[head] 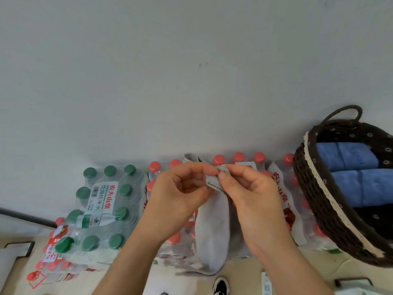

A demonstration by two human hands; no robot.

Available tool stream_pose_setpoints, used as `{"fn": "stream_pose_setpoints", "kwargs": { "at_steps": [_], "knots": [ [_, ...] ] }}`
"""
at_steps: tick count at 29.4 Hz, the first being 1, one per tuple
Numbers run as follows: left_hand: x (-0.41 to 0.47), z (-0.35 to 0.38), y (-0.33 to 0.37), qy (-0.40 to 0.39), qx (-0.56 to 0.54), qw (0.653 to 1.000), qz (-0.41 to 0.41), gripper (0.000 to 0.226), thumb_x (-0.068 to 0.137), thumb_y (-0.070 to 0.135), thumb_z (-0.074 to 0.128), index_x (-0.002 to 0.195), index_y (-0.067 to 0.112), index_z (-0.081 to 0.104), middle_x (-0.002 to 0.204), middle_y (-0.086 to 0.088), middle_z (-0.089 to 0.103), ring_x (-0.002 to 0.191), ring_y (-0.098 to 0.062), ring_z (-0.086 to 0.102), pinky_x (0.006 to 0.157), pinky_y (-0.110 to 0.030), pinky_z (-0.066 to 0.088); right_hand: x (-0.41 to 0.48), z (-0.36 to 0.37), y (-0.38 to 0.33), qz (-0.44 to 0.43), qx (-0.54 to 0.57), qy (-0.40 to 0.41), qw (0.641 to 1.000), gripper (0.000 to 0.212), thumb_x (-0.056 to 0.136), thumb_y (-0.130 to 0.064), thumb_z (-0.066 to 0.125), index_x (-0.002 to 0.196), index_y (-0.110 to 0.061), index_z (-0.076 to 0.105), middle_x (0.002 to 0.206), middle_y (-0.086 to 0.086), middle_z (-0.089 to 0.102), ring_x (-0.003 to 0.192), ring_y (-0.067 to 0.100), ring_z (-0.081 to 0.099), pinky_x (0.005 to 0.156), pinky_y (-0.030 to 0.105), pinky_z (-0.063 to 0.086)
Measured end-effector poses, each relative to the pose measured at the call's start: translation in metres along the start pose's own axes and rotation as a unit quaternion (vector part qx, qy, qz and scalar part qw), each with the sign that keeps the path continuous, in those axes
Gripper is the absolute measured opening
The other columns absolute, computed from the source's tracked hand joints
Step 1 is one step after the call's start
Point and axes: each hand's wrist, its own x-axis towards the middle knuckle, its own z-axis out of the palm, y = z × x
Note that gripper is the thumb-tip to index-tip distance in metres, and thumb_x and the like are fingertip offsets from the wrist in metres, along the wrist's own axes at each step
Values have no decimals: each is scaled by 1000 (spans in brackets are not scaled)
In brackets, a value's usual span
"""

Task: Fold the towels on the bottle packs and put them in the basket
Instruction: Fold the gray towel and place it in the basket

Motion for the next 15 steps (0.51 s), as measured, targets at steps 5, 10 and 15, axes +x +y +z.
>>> {"fn": "stream_pose_setpoints", "kwargs": {
  "at_steps": [5, 10, 15],
  "knots": [
    [-6, 7, 10, 52, 130, 988, 70, 25, 81, 6, 73, 90, 30, 73, 84, 10, 71, 76, -11, 67, 73, -24, 53, -9, 2, -8, -22, -1, -18, 1000, 23, 95, -6, 52, 99, -14, 74, 94, 3, 75, 94, 19, 71, 88, 36, 55],
    [-5, 5, 19, 99, 306, 927, 192, 18, 78, 30, 64, 94, 37, 72, 97, 17, 60, 91, -5, 60, 78, -13, 46, -18, 5, -14, -75, -4, -8, 997, 28, 95, -8, 53, 95, -29, 72, 93, -5, 75, 92, 10, 70, 78, 17, 52],
    [-9, 10, 29, 117, 336, 906, 228, 16, 76, 16, 74, 90, 25, 74, 86, 15, 67, 83, 2, 62, 76, -8, 45, -23, 4, -18, -118, -24, -16, 993, 32, 96, -8, 52, 95, -34, 70, 93, -9, 74, 93, 9, 69, 79, 16, 50]
  ]
}}
